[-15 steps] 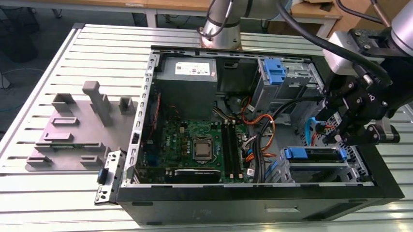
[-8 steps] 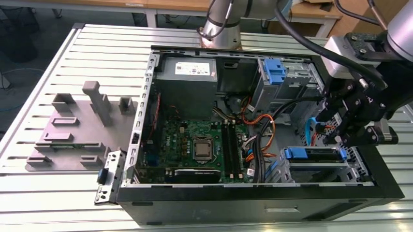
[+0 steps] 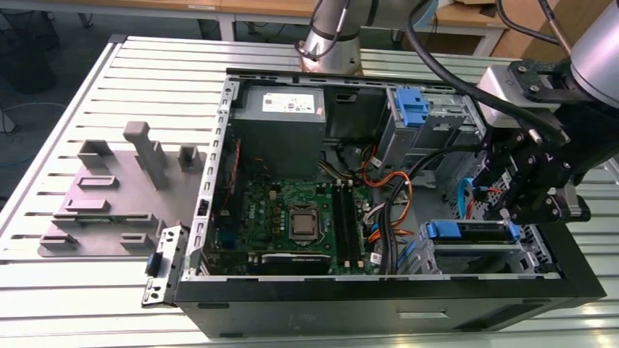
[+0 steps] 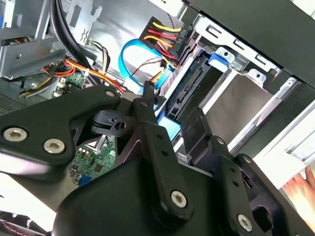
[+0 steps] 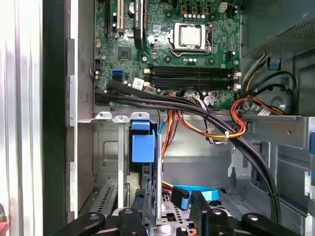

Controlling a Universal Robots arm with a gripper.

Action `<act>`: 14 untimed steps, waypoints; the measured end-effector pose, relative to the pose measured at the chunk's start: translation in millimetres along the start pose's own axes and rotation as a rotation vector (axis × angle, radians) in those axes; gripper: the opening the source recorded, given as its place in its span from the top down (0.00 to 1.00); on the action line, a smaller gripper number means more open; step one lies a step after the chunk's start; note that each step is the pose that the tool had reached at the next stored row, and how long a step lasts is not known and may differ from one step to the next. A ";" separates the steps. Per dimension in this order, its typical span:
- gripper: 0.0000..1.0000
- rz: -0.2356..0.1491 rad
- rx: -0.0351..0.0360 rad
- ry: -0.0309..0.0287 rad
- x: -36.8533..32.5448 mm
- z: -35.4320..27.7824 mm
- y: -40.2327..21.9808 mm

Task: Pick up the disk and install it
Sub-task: 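Insert the first disk wire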

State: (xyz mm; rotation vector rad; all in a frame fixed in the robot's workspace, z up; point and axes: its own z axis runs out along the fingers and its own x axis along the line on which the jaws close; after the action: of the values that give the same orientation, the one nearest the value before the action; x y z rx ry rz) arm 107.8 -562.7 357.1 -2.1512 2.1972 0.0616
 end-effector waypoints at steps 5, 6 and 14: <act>0.51 0.000 0.0001 0.0030 0.0 0.1 1.3; 0.51 0.000 0.0002 0.0045 0.0 0.0 2.0; 0.51 0.000 0.0004 0.0189 0.2 1.2 4.1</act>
State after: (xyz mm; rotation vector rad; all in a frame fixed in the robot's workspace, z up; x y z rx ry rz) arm 103.6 -562.7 355.8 -2.1609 2.2066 0.0410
